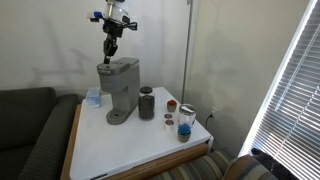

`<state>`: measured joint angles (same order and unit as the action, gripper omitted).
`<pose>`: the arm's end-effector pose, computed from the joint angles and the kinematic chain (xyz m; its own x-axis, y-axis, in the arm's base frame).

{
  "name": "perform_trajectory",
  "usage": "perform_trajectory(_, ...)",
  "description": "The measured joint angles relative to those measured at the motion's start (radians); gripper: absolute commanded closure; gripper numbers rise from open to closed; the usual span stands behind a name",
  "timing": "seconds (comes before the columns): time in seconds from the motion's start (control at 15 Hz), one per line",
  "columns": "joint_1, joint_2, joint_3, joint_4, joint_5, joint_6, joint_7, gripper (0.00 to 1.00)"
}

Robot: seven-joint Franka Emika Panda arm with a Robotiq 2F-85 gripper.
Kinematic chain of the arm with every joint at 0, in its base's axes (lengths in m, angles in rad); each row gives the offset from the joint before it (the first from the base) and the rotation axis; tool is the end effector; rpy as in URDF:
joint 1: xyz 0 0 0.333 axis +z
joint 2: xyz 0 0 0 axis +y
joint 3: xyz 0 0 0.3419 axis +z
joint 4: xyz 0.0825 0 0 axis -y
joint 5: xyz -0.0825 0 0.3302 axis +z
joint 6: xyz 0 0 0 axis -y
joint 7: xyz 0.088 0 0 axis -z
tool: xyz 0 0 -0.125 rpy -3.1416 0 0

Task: Close the coffee machine chamber

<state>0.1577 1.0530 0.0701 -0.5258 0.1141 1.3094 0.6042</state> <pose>0.7043 0.1517 0.3691 0.8783 -0.3607 -0.3138 -0.3784 -0.9256 0.0051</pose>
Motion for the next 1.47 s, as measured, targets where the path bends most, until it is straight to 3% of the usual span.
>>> perform_trajectory(0.67,0.044,0.009,-0.043,0.133,-0.037,0.002,0.225,1.00)
perform_trajectory(1.47,0.049,0.014,-0.052,0.133,-0.037,0.001,0.609,1.00)
